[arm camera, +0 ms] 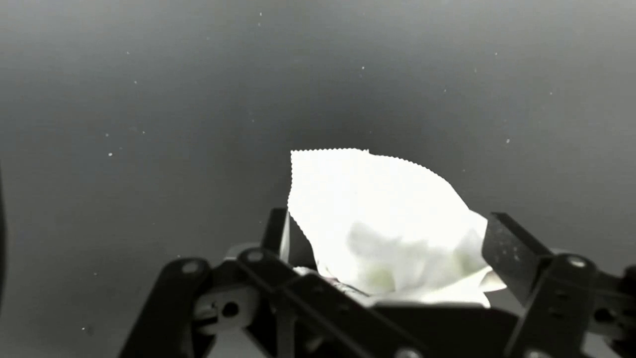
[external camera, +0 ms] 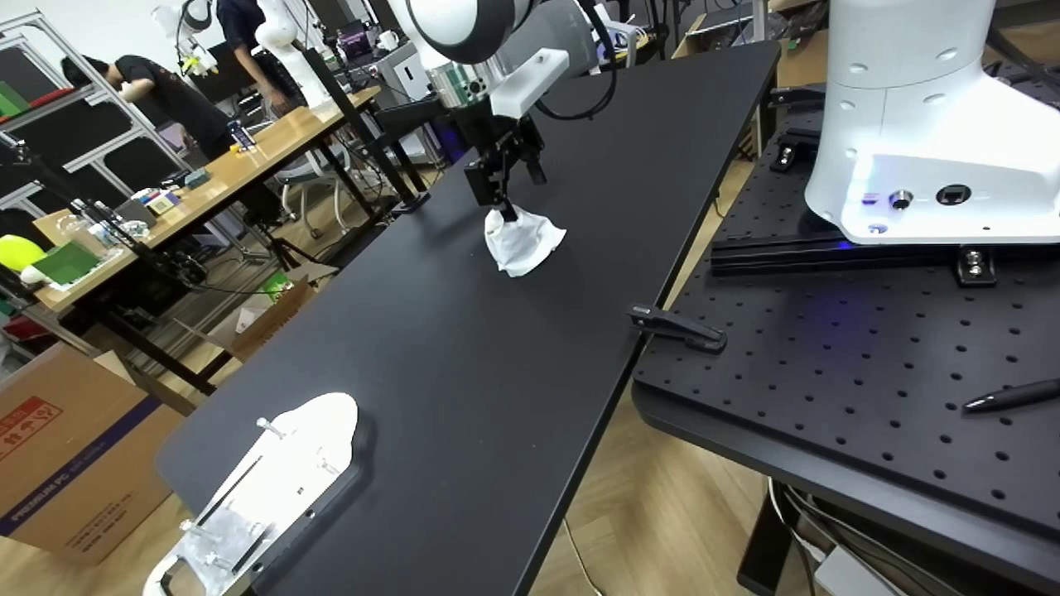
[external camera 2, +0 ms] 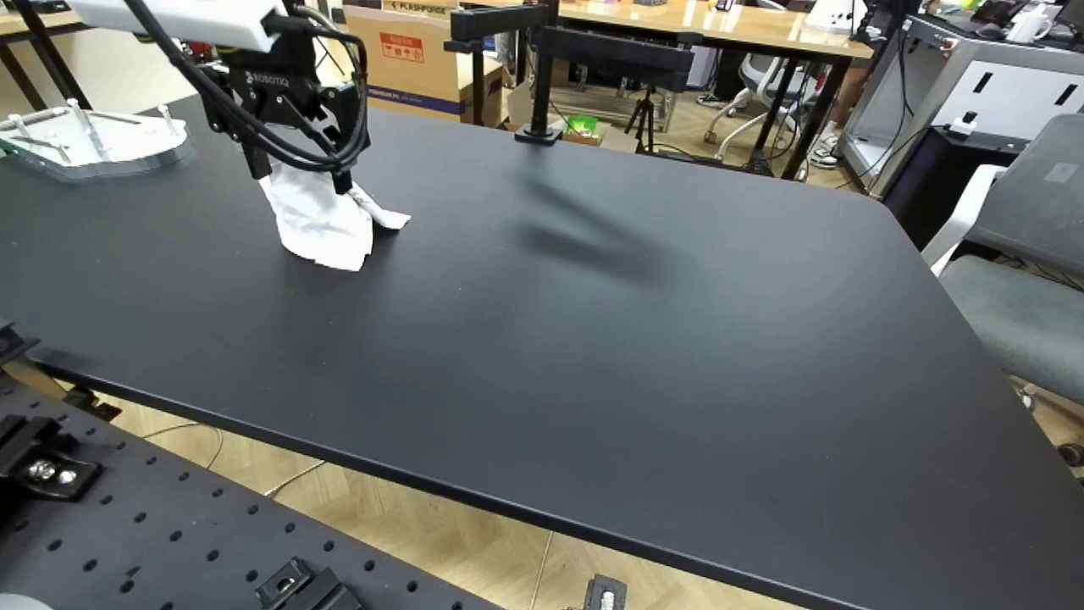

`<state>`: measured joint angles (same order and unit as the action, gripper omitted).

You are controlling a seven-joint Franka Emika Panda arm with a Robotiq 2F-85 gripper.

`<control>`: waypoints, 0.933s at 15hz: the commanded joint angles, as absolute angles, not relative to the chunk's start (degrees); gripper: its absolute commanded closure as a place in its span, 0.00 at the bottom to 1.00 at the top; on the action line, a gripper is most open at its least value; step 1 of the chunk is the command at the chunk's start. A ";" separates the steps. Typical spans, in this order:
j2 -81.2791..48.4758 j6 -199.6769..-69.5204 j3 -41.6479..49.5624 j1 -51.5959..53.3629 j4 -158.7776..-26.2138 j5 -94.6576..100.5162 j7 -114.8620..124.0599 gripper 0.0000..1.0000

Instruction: Hang the cloth on the stand

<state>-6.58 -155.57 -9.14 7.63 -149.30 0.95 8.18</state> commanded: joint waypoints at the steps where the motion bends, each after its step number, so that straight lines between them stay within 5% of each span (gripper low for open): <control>1: -11.40 -156.29 -8.07 9.08 -144.94 3.44 9.53 0.00; 2: -12.43 -156.22 -7.86 9.29 -144.06 3.89 9.24 0.01; 3: -13.34 -156.26 -7.68 9.50 -143.34 4.19 8.97 0.25; 5: -14.90 -156.34 -7.46 9.82 -142.07 4.06 8.54 0.30; 14: -16.36 -155.16 -8.08 9.47 -140.29 2.20 6.61 0.94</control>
<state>-17.30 -156.56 -8.33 9.11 -140.85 3.13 7.28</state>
